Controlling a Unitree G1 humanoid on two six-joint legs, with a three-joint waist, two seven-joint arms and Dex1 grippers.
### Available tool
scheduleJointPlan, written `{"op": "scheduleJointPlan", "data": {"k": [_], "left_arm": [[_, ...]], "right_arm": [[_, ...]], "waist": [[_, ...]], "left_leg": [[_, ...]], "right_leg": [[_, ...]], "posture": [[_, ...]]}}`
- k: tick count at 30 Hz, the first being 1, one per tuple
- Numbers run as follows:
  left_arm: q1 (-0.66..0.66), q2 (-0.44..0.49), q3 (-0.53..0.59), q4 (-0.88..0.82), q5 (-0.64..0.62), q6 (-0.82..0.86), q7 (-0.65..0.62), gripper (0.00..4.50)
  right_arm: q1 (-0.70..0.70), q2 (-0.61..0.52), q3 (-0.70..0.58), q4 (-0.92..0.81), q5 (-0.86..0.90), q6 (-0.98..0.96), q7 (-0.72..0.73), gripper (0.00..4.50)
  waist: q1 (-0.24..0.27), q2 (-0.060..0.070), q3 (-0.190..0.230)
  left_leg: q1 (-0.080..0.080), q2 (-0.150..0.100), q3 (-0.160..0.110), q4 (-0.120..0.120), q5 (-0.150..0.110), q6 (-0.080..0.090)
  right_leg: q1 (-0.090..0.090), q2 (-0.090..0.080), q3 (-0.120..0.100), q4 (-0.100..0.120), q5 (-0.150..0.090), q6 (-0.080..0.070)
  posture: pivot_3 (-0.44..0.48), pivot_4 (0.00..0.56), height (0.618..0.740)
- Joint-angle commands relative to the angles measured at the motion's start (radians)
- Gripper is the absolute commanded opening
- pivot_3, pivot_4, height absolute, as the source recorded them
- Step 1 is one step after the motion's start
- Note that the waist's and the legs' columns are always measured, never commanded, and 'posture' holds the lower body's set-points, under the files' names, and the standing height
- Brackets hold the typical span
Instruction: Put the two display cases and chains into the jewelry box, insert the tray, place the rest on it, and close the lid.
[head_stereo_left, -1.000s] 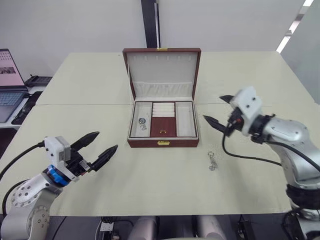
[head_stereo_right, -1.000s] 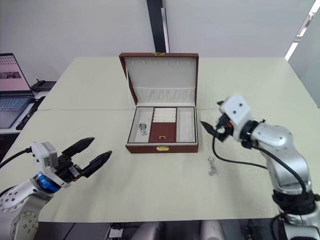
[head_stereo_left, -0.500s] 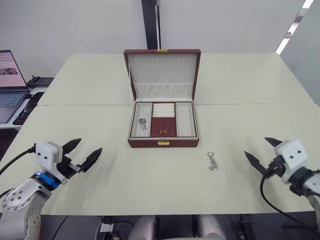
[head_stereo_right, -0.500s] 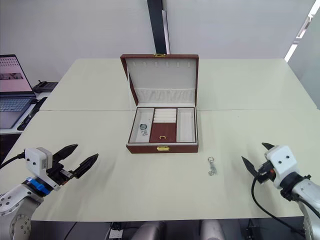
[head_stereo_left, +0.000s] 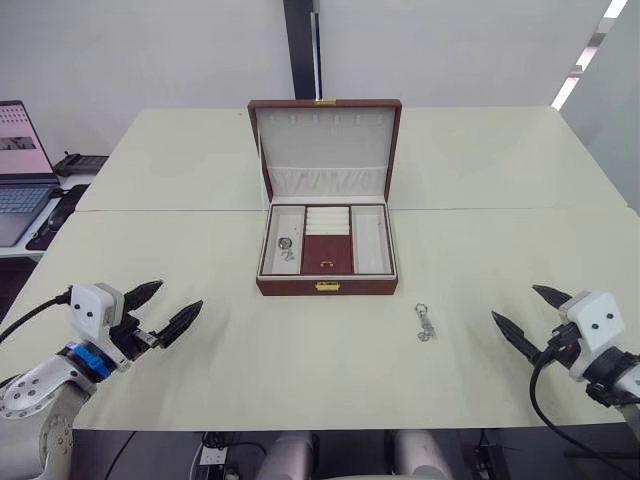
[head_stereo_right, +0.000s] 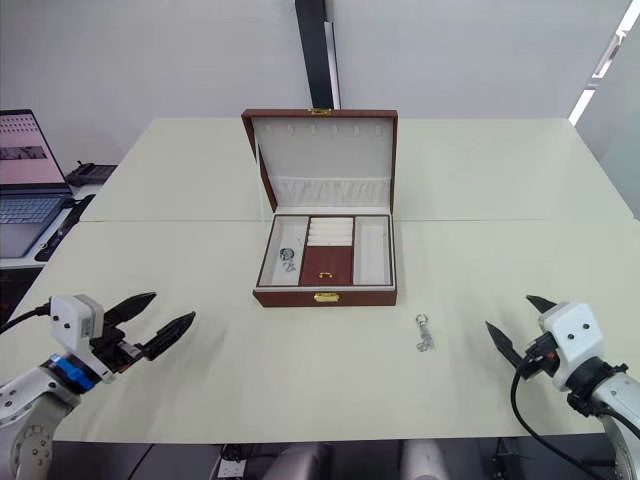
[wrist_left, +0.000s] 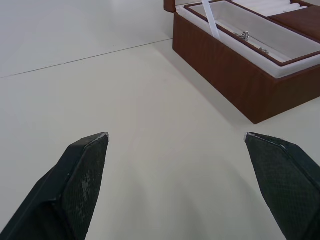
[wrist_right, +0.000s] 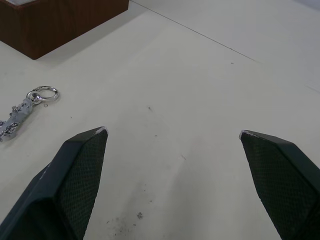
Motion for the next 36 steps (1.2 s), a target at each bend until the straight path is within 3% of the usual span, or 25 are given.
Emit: {"op": "scheduleJointPlan", "data": {"k": [1,11,17,22,30,36], "left_arm": [[-0.006,0.046,-0.001,-0.061,-0.032,0.018,-0.067,4.5],[-0.071,0.098,-0.144,-0.21,-0.098,0.098,-0.217,4.5],[-0.1,0.131,-0.253,-0.302,-0.125,0.066,-0.389,4.5],[-0.13,0.152,-0.312,-0.276,-0.167,0.066,-0.536,4.5],[-0.12,0.118,-0.357,-0.227,-0.117,-0.006,-0.576,4.5],[-0.106,0.112,-0.356,-0.216,-0.1,-0.036,-0.576,4.5]], "right_arm": [[0.009,-0.017,-0.011,0.002,0.0,-0.044,0.015,4.48],[0.051,-0.077,0.029,-0.028,-0.019,-0.101,0.087,4.48],[0.063,-0.087,0.093,-0.169,0.016,-0.001,0.078,4.48],[0.045,-0.081,0.179,-0.225,-0.012,0.095,0.031,4.48],[-0.042,0.007,0.397,-0.238,-0.11,0.247,-0.143,4.48],[-0.1,0.07,0.483,-0.205,-0.157,0.329,-0.231,4.48]], "waist": [[0.0,0.0,0.0],[0.0,0.0,0.0],[0.0,0.0,0.0],[0.001,0.0,0.0],[-0.001,0.0,0.0],[0.0,0.0,0.0]], "left_leg": [[0.0,0.0,0.0,0.0,0.0,0.0],[0.004,0.0,0.0,-0.001,0.0,0.0],[0.004,0.0,0.0,-0.001,0.0,0.0],[0.004,0.0,0.0,-0.001,-0.001,0.001],[0.004,0.0,0.0,-0.001,-0.002,0.004],[0.004,0.0,-0.001,-0.001,-0.002,0.004]], "right_leg": [[0.0,0.0,0.0,0.0,0.0,0.0],[0.005,0.0,0.0,-0.001,0.0,0.0],[0.005,0.0,0.0,-0.002,0.0,0.0],[0.005,0.0,0.0,-0.002,0.0,0.0],[0.005,0.0,0.0,-0.002,0.0,0.0],[0.005,0.0,0.0,-0.002,0.0,0.0]], "posture": [[0.0,0.15,0.74],[0.0,0.15,0.74],[0.0,0.15,0.74],[0.0,0.15,0.74],[0.0,0.15,0.74],[0.0,0.15,0.74]]}}
